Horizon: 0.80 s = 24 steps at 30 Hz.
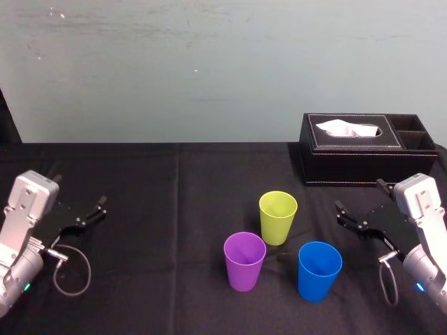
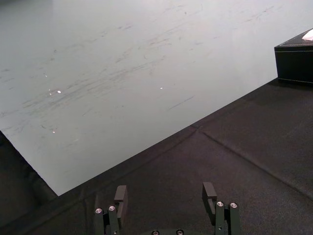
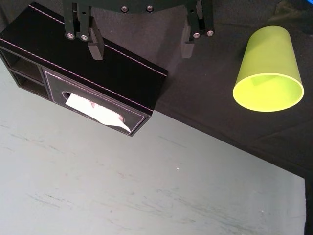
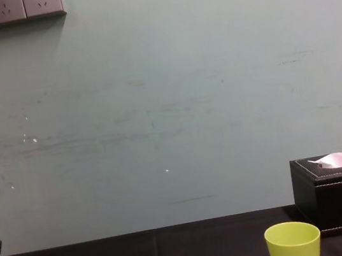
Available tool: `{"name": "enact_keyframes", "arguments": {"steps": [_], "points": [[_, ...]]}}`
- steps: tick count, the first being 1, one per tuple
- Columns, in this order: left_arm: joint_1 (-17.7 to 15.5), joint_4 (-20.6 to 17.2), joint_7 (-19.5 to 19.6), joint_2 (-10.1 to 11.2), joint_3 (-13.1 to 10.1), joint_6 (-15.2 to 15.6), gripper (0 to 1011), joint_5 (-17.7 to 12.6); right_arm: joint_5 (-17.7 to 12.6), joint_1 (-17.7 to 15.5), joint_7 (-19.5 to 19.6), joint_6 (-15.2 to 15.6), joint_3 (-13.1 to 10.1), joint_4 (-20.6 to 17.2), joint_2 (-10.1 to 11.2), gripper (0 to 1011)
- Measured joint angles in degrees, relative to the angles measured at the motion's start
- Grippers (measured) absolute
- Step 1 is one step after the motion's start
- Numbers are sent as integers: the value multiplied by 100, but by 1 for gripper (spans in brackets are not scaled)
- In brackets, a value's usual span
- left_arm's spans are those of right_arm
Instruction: Stack the three plastic cups sequentially using one hand.
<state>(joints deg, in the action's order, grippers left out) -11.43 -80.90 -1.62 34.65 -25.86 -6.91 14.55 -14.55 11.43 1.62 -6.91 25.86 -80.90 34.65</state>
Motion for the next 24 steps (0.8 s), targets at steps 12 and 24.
{"name": "enact_keyframes", "arguments": {"steps": [12, 24], "points": [[0, 0, 0, 0, 0, 0, 1000, 0, 0, 0, 0, 0, 0, 0, 0, 1004], [0, 0, 0, 0, 0, 0, 1000, 0, 0, 0, 0, 0, 0, 0, 0, 1004]]}}
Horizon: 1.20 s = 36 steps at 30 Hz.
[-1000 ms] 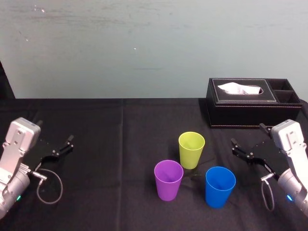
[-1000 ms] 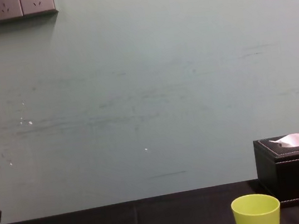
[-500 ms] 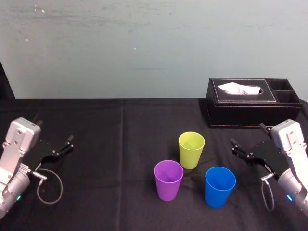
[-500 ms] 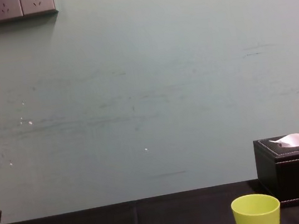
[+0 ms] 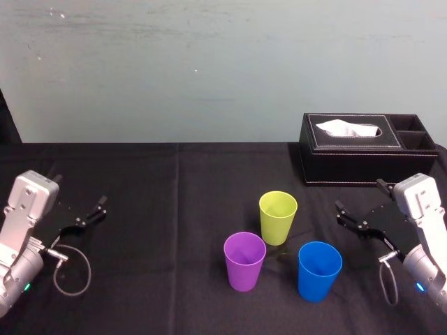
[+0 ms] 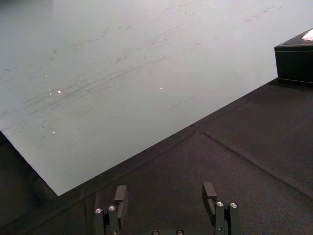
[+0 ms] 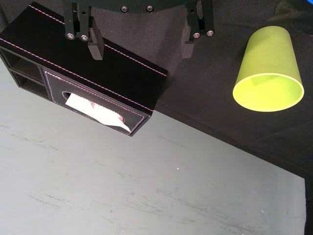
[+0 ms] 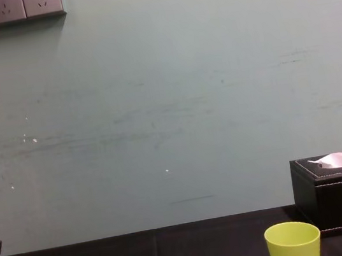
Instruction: Stack the three plastic cups sequentially using one hand.
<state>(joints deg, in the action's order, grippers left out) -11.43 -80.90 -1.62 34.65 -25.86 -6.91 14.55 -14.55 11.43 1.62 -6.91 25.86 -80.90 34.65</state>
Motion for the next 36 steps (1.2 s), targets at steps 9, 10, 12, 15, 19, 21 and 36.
{"name": "enact_keyframes", "arguments": {"steps": [9, 10, 12, 15, 19, 21, 36], "points": [[0, 0, 0, 0, 0, 0, 1000, 0, 19, -20, -17, -7, -38, -20, -20, 1004], [0, 0, 0, 0, 0, 0, 1000, 0, 33, -32, -23, -17, -50, -40, -21, 1004], [0, 0, 0, 0, 0, 0, 1000, 0, 78, -74, -28, -49, -93, -111, -11, 1004], [0, 0, 0, 0, 0, 0, 1000, 0, 102, -171, -35, -66, -178, -229, 34, 1004], [0, 0, 0, 0, 0, 0, 1000, 0, 56, -347, -77, -66, -324, -439, 126, 1004], [0, 0, 0, 0, 0, 0, 1000, 0, -17, -436, -112, -28, -384, -536, 165, 1004], [0, 0, 0, 0, 0, 0, 1000, 0, -902, -2250, -501, 586, -1277, -1968, 1018, 1004]]}}
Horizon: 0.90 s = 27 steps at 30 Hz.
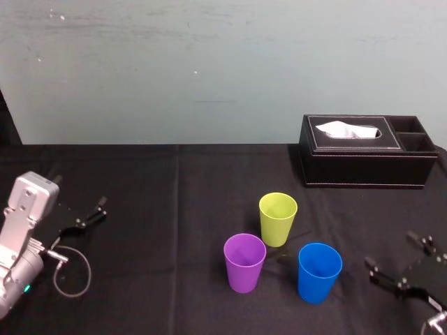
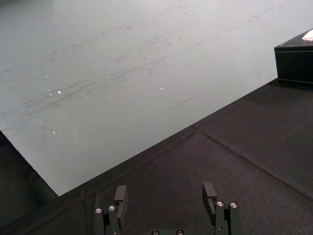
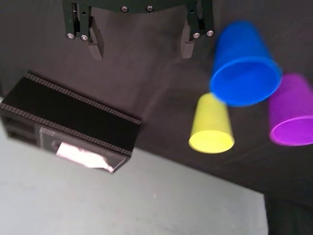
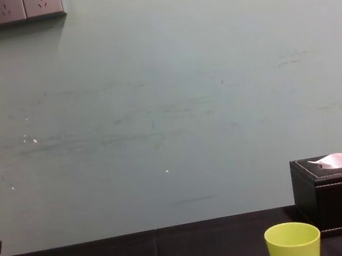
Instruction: Stack the three plastic cups sequentially using one hand.
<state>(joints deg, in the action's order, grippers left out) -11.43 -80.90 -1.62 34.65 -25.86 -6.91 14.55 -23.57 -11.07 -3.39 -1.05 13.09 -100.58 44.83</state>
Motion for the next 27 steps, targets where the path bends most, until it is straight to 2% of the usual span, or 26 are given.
{"name": "enact_keyframes", "arguments": {"steps": [5, 8, 15, 21, 27], "points": [[0, 0, 0, 0, 0, 0, 1000, 0, -285, -429, -145, 185, -181, -284, 81, 1004], [0, 0, 0, 0, 0, 0, 1000, 0, -476, -674, -377, 356, -260, -506, 192, 1004], [0, 0, 0, 0, 0, 0, 1000, 0, -711, -949, -814, 561, -345, -840, 348, 1004], [0, 0, 0, 0, 0, 0, 1000, 0, -700, -885, -1031, 685, -239, -916, 308, 1004], [0, 0, 0, 0, 0, 0, 1000, 0, -478, -610, -1074, 879, -38, -864, 100, 1004]]}}
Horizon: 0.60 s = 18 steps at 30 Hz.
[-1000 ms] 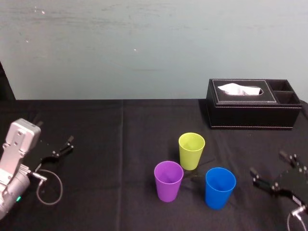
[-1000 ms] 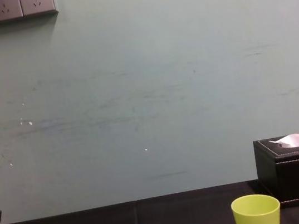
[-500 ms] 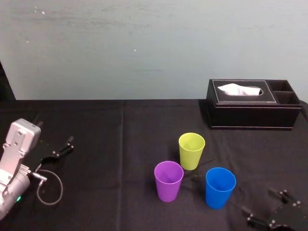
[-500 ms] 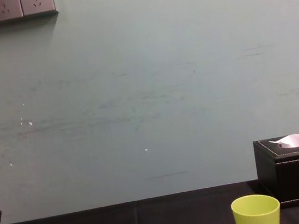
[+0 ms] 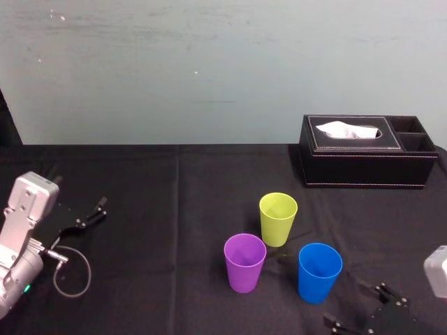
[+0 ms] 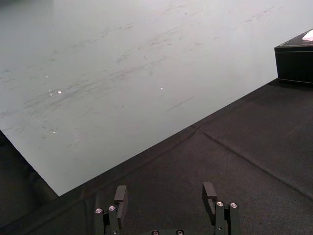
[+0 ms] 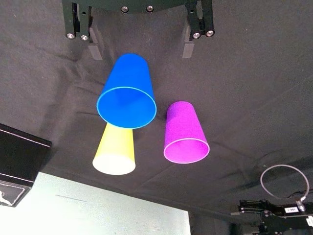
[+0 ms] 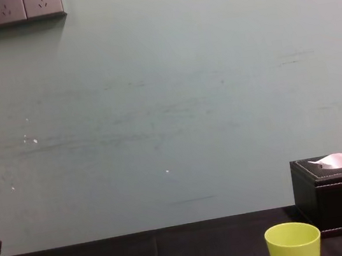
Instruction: Stack the three plastic cups sequentially using one hand.
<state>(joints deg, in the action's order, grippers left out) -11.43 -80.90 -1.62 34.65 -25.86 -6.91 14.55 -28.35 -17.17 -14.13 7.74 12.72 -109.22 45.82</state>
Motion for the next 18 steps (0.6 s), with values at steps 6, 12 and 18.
{"name": "enact_keyframes", "arguments": {"steps": [6, 12, 18], "points": [[0, 0, 0, 0, 0, 0, 1000, 0, 228, 261, 39, 188, 165, 93, -209, 1004], [0, 0, 0, 0, 0, 0, 1000, 0, 421, 524, 135, 374, 308, 239, -498, 1004], [0, 0, 0, 0, 0, 0, 1000, 0, 533, 669, 238, 491, 333, 373, -769, 1004]]}}
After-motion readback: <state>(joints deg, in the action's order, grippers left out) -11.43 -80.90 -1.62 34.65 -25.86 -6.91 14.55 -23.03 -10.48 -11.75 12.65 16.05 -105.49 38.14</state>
